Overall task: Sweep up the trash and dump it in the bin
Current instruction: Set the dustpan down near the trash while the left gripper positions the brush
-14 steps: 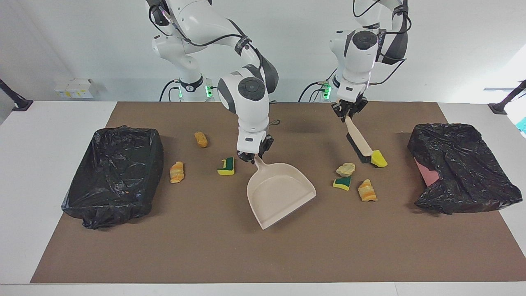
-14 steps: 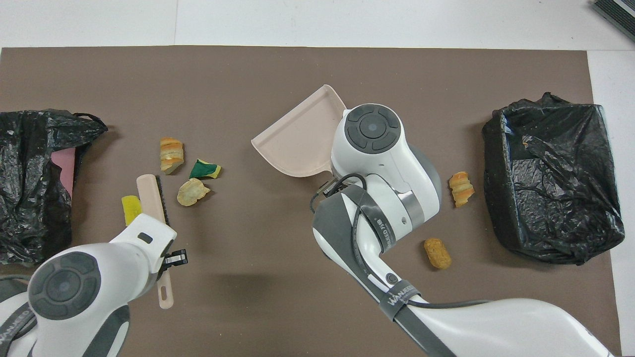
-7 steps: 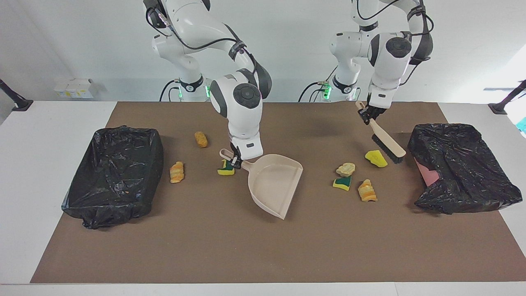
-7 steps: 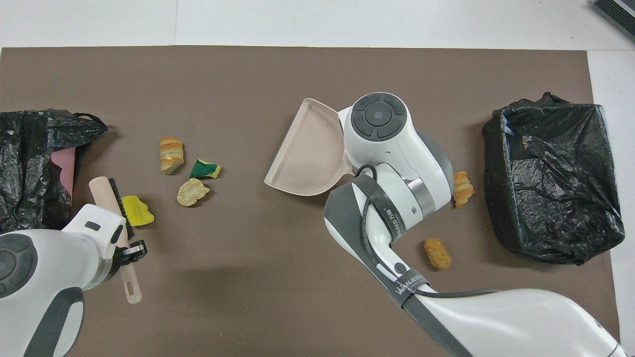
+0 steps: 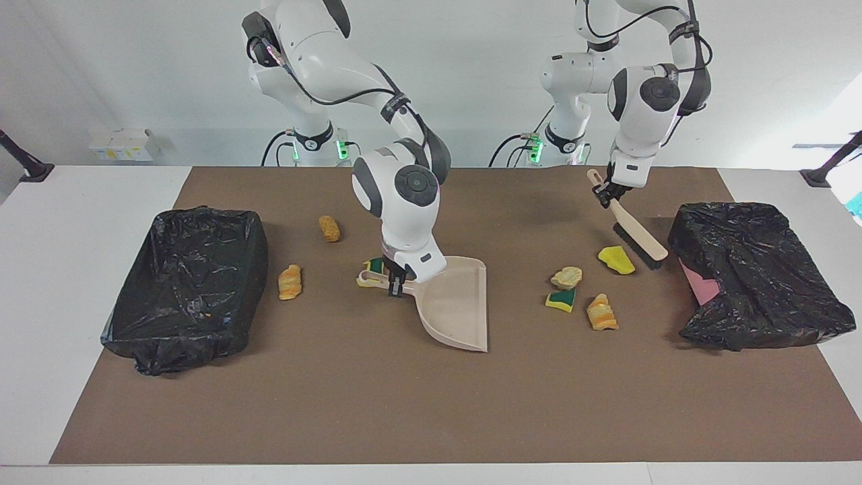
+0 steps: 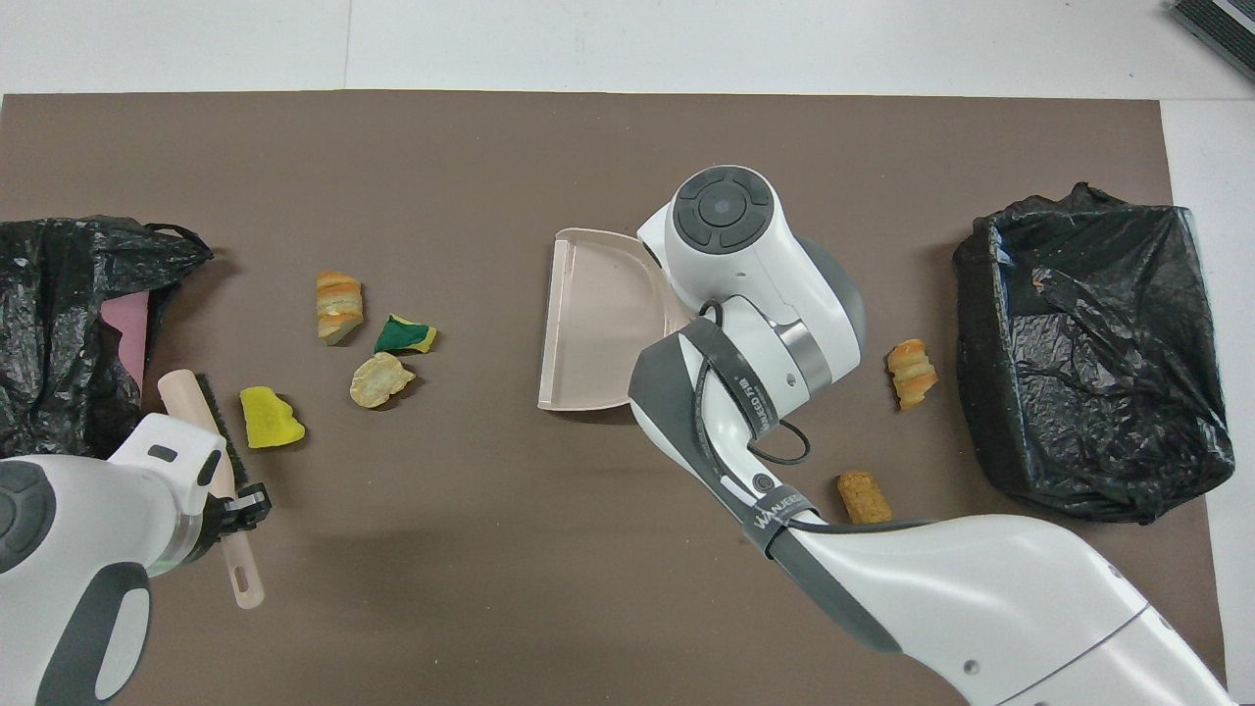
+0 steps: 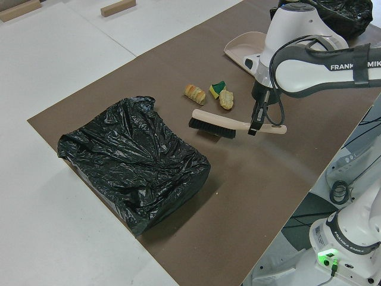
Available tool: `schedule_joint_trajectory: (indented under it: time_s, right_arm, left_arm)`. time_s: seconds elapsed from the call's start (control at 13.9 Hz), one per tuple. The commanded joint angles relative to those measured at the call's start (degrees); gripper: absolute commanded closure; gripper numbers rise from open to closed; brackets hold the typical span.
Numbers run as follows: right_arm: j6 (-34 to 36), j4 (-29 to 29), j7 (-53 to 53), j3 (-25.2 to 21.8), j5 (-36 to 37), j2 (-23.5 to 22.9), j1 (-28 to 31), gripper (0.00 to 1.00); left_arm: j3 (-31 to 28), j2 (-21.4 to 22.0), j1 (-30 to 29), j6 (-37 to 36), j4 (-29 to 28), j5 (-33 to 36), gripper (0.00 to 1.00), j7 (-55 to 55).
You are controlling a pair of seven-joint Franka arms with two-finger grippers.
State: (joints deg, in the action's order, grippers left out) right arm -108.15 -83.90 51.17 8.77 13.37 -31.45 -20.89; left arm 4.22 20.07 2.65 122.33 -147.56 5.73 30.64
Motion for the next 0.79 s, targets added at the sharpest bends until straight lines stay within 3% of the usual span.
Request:
schedule_joint_trajectory:
  time_s: [0.0, 0.36, 0.72]
  right_arm:
    - [1.19, 1.64, 1.83, 0.72, 2.45, -1.24, -0.9, 1.0]
    - [2.77, 0.93, 2.09, 0.72, 3.33, -0.72, -3.01, 1.0]
    - [2.69, 0.14, 2.0, 0.72, 3.33, -0.54, -3.02, 1.0]
  left_arm:
    - [0.26, -6.25, 0.86, 7.02, 0.16, 0.25, 1.0, -0.14]
    - [0.61, -14.52, 5.78, 13.9, 6.65, -6.42, 1.0, -4.6]
    - [0.35, -16.55, 6.76, 11.89, 11.23, -7.66, 1.0, -11.72]
